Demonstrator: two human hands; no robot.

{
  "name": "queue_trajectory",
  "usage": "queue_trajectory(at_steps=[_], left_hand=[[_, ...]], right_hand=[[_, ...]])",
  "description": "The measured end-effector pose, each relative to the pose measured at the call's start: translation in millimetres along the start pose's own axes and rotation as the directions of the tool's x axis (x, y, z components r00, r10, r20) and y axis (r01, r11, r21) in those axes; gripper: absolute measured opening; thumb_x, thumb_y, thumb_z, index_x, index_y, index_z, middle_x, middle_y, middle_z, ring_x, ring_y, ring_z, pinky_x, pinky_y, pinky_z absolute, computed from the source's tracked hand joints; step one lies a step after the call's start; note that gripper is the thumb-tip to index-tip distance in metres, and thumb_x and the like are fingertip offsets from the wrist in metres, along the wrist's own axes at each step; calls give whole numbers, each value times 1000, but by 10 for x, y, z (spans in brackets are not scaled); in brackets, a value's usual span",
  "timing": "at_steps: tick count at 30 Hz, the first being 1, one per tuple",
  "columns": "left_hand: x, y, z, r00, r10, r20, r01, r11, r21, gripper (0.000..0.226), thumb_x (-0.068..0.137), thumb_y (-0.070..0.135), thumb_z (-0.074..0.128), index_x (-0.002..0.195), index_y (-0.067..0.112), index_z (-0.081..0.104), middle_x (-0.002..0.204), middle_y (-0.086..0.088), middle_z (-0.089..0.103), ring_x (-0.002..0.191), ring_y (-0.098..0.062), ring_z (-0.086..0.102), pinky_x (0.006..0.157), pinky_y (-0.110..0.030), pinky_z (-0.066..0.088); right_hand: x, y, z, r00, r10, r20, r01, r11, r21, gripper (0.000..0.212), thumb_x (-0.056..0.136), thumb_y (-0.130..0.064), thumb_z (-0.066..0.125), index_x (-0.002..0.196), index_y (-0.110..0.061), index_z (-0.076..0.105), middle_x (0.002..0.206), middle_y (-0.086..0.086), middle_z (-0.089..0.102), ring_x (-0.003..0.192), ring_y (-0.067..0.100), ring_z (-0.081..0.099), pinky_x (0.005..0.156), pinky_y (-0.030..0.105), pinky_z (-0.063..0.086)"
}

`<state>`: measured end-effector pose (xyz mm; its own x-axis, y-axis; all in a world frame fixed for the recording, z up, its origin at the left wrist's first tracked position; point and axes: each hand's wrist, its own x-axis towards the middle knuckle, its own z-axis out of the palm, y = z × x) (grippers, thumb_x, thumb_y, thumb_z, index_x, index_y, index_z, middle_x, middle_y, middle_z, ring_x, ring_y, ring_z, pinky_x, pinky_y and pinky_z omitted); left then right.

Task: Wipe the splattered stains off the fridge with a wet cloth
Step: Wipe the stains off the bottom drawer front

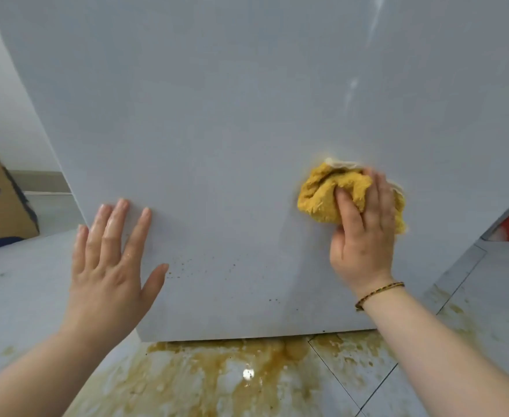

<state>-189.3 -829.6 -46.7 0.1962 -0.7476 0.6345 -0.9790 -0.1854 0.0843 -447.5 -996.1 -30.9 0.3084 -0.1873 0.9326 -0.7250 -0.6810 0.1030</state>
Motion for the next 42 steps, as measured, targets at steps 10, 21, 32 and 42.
queue_trajectory(at_steps=[10, 21, 32, 42], left_hand=[[-18, -94, -70, 995, 34, 90, -26, 996, -84, 63, 93, 54, 9, 140, 15, 22, 144, -11, 18, 139, -3, -15, 111, -22, -1], [34, -208, -275, 820, -457, 345, 565, 546, -619, 69, 94, 11, 43, 147, 29, 3, 152, 13, 17, 138, -6, 18, 105, -23, 21], [95, -402, -430, 823, -366, 434, 552, 335, -764, 71, 81, -13, 30, 132, 37, 36, 129, 18, 45, 118, 4, 40, 104, -21, 26], [137, -597, -434, 818, -315, 481, 550, 186, -814, 62, 78, -12, 29, 104, 41, 50, 112, 21, 56, 94, 22, 50, 74, 3, 40]], right_hand=[[-696, -696, 388, 918, -327, 226, 339, 941, -14, 38, 98, -9, 14, 122, -22, 41, 156, 6, -9, 144, 22, -4, 118, 36, 3], [487, -1127, 256, 991, 109, -73, -101, 989, 105, 54, 77, 2, 35, 129, -15, 35, 137, 16, 23, 136, 28, 8, 114, 36, 7], [59, -1520, 449, 807, -543, 232, 526, 840, 133, 49, 93, 0, 17, 112, -21, 57, 143, 1, 38, 141, 20, 15, 114, 34, 9], [414, -2040, 677, 963, -266, -37, 268, 961, 69, 40, 97, -8, 19, 130, -17, 39, 154, 11, 10, 144, 23, 0, 117, 38, 3]])
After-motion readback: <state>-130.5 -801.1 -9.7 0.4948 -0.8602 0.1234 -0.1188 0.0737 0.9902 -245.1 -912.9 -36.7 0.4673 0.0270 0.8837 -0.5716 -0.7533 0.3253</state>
